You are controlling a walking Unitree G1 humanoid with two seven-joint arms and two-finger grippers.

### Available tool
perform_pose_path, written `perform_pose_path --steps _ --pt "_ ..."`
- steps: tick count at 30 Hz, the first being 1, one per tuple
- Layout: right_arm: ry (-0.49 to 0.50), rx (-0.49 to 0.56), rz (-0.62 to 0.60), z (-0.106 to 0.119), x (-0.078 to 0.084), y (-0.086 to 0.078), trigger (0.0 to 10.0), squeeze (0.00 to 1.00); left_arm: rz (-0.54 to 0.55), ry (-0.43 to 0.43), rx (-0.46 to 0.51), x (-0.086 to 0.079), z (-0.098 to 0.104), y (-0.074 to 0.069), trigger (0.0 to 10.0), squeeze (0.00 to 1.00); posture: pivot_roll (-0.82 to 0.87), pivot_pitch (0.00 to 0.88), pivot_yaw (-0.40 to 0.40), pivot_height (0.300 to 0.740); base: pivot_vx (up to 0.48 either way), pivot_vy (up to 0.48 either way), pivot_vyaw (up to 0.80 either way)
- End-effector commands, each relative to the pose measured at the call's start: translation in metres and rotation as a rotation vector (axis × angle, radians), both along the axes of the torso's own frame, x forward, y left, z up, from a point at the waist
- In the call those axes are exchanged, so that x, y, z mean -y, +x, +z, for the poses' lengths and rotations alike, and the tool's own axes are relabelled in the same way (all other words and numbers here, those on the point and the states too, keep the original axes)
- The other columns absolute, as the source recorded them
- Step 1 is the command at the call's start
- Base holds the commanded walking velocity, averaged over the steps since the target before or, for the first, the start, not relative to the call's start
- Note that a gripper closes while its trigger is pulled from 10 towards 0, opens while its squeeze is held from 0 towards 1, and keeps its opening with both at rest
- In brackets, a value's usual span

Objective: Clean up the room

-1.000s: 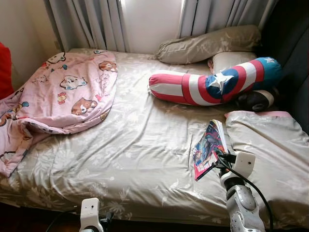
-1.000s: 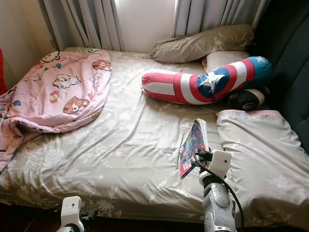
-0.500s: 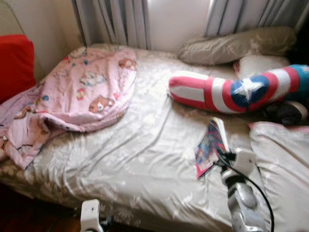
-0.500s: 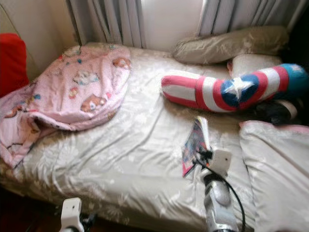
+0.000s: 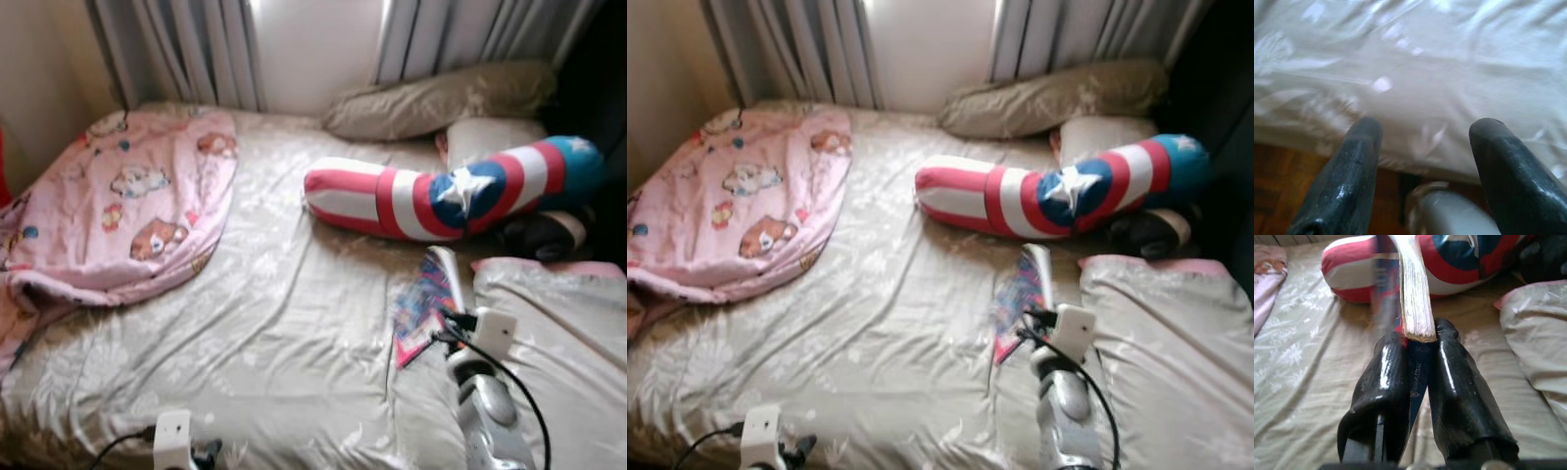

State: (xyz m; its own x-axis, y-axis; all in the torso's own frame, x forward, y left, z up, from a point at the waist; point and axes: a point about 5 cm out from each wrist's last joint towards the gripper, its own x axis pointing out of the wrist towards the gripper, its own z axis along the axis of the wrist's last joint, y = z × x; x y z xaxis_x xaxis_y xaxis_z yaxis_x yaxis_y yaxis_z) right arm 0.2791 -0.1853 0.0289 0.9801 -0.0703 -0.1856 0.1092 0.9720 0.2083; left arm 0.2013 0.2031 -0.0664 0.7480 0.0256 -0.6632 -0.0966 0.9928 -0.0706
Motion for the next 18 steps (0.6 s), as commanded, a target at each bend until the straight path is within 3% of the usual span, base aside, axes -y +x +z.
perform_pose_path --steps 1,8,14,18 --pt "-0.008 0.053 -0.030 0.010 0.009 0.004 10.0 0.00 -0.011 0.007 -0.007 -0.002 -0.002 -0.004 10.0 0.00 0.06 0.041 -0.049 0.740 0.000 0.000 0.00" --pt "0.018 0.052 -0.009 0.008 0.003 0.004 10.0 0.00 -0.018 0.006 0.037 -0.001 0.005 0.007 10.0 0.00 0.07 0.042 -0.047 0.740 0.000 0.000 0.00" --pt "0.032 0.063 0.021 0.009 -0.001 0.004 10.0 0.00 -0.016 0.013 0.133 0.003 0.018 0.025 10.0 0.00 0.06 0.044 -0.046 0.740 0.000 0.000 0.00" --pt "0.099 0.073 0.090 0.008 -0.014 0.003 10.0 0.00 -0.016 -0.015 0.309 0.008 0.040 0.049 10.0 0.00 0.07 0.049 -0.049 0.740 0.000 0.000 0.00"
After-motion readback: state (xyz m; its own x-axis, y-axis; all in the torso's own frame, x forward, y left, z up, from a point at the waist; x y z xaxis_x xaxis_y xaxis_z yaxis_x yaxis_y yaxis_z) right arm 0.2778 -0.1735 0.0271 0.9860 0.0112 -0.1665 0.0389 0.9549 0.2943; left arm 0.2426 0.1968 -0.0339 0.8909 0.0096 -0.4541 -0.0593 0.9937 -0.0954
